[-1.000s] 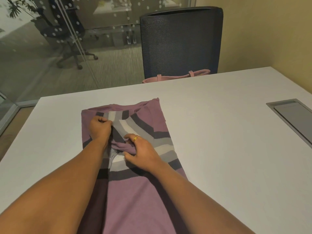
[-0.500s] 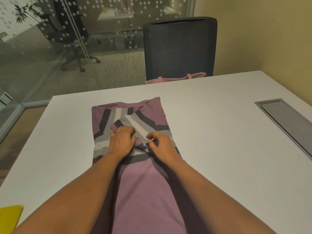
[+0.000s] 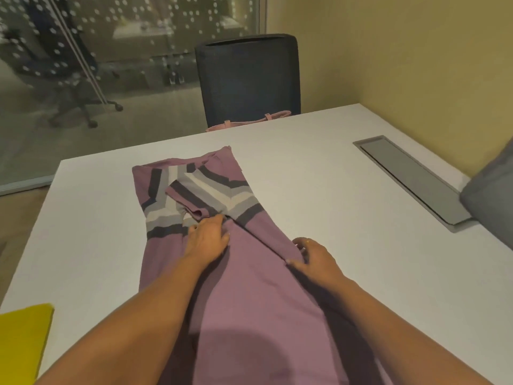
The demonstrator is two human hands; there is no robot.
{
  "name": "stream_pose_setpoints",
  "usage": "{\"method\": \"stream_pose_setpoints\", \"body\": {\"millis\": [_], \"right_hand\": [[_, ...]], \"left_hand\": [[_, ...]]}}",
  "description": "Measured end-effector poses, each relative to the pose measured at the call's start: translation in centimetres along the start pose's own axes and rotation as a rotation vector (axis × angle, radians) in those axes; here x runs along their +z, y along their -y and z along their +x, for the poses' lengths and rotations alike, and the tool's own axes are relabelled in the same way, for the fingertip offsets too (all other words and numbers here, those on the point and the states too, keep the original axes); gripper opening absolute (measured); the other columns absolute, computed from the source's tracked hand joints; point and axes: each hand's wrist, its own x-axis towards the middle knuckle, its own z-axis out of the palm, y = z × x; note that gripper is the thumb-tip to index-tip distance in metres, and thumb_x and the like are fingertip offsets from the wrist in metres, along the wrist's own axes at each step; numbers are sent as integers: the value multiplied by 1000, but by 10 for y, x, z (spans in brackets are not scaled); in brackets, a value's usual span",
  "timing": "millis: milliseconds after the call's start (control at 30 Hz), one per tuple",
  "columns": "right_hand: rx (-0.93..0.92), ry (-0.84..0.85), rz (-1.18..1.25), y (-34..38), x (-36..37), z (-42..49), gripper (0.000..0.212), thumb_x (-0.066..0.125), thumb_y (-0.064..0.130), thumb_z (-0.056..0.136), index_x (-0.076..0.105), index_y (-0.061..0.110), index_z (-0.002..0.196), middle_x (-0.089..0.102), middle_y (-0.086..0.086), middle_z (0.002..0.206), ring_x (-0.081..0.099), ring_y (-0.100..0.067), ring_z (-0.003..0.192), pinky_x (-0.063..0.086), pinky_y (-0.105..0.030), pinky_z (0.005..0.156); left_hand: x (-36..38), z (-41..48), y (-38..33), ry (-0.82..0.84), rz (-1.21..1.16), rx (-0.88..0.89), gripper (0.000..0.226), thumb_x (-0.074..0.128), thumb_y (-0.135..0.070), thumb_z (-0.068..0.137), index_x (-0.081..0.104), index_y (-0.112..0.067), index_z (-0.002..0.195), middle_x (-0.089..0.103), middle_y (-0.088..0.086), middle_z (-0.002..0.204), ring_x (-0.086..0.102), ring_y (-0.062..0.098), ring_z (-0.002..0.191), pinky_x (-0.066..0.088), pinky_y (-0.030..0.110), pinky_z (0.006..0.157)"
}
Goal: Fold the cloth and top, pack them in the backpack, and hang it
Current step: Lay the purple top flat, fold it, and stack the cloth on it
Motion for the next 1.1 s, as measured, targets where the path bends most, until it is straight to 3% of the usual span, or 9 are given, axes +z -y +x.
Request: {"method": "stream_pose_setpoints", "body": {"millis": [200,333,500,633,733,800,867,1000,1100], "right_hand": [[166,-33,-57,-13,-2,-64,52,68,39,79,49,22,125,60,3,116,59,-18,102,44,-25,78],[250,-49,-137,-26,-6,-102,54,66,33,81,46,21,130,60,0,121,57,-20,107,45,-28,85],[298,-111,-166,-35,-7,-139,37,58,22,84,52,20,121,62,-2,112,58,-21,98,46,-29,79],[266,-252,-152,-30,-4,-160,24,53,23,89,60,20,111,60,5,91,53,-15,80,39,-25,67],[190,-318,-189,-23,-3,-174,21,50,31,94,63,21,107,58,8,84,49,-11,74,35,-23,64],[136,-330,-205,-18,-3,-182,23,50,36,94,64,22,106,61,10,86,48,-9,72,34,-19,60],[88,-327,-197,-13,-2,-188,23,52,36,93,65,22,105,56,16,83,46,-5,68,30,-8,58],[17,-260,-191,-4,3,-200,23,54,37,91,65,23,106,55,15,83,46,-4,66,29,-5,59],[-15,-218,-175,1,8,-204,22,54,35,92,64,23,107,56,15,85,46,-2,64,31,-5,59]], "left_hand": [[20,-45,-25,132,-321,15,29,53,-11,89,54,0,117,61,17,115,57,30,105,45,34,88],[34,-68,-41,192,-371,46,25,54,-14,89,56,-3,111,64,15,112,59,29,102,47,34,85],[45,-85,-62,245,-485,11,15,56,-14,89,61,-4,98,65,15,99,60,29,94,47,32,81],[48,-93,-80,375,-811,-164,21,57,-15,90,51,-11,70,58,12,74,54,23,67,46,31,67],[43,-96,-98,512,-1083,-333,15,55,-19,93,55,-5,96,58,11,84,59,23,74,48,25,63],[41,-93,-105,536,-1187,-414,32,54,-23,94,52,1,116,58,14,101,61,26,86,51,27,68],[36,-86,-109,517,-1276,-467,41,53,-25,94,50,4,123,58,17,116,61,26,93,52,27,73],[25,-64,-104,409,-1485,-550,45,52,-19,95,42,-3,135,47,14,135,51,29,119,45,32,93],[17,-51,-96,394,-1562,-545,51,49,-17,95,32,-23,142,41,6,142,42,27,129,40,37,98]]}}
